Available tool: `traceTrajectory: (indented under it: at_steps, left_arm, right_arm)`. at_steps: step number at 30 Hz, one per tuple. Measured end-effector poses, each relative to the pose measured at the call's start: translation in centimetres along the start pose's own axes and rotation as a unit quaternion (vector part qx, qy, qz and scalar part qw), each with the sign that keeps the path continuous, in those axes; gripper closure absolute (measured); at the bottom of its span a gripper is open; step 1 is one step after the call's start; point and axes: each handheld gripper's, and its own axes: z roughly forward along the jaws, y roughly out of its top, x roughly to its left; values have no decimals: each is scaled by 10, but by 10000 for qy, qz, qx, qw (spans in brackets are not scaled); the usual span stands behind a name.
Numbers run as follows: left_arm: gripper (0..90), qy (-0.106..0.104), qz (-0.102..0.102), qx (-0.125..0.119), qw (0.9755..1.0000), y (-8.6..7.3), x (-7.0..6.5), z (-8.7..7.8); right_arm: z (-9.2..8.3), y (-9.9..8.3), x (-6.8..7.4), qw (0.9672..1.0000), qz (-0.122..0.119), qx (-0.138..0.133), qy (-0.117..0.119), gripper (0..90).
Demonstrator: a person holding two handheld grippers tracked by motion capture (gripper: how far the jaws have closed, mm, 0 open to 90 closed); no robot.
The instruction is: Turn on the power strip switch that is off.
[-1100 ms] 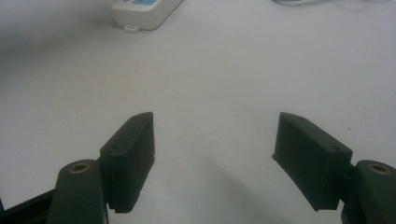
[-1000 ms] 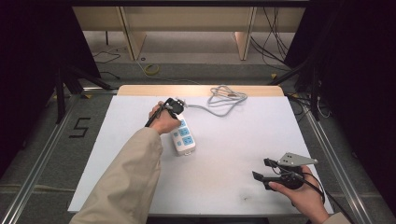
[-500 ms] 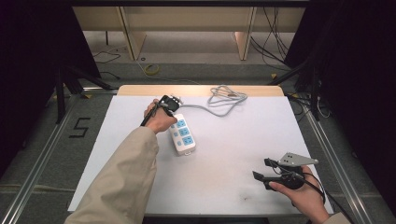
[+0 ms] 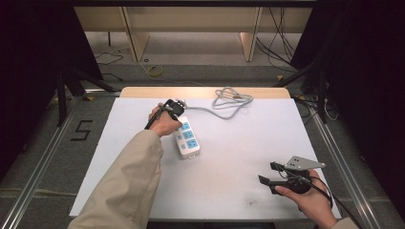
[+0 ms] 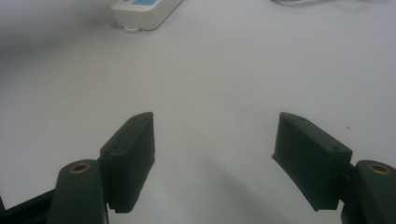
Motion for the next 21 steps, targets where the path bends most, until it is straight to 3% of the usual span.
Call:
traceTrajectory:
  at_steps: [4,6,9,14,21]
  left_arm:
    - [900,8,15,-12,10000,0,-1,1]
    - [900,-117,-20,-45,9999,1,-2,1]
    - [900,-19,84,-33,10000,5,-8,3]
    - [900,-41,-13,-153,9999,4,-8,3]
    - [900,160,12,-146,9998,5,-5,1]
  right_arm:
    - [0,0,0,10000,-3,-21,-2,294]
    - [0,0,0,10000,-9,-15,5,294]
    - [0,0,0,10000,-10,-18,6,295]
    - [-2,0,0,10000,-23,-12,2,295]
    - [-1,0,0,10000,-23,-5,9,295]
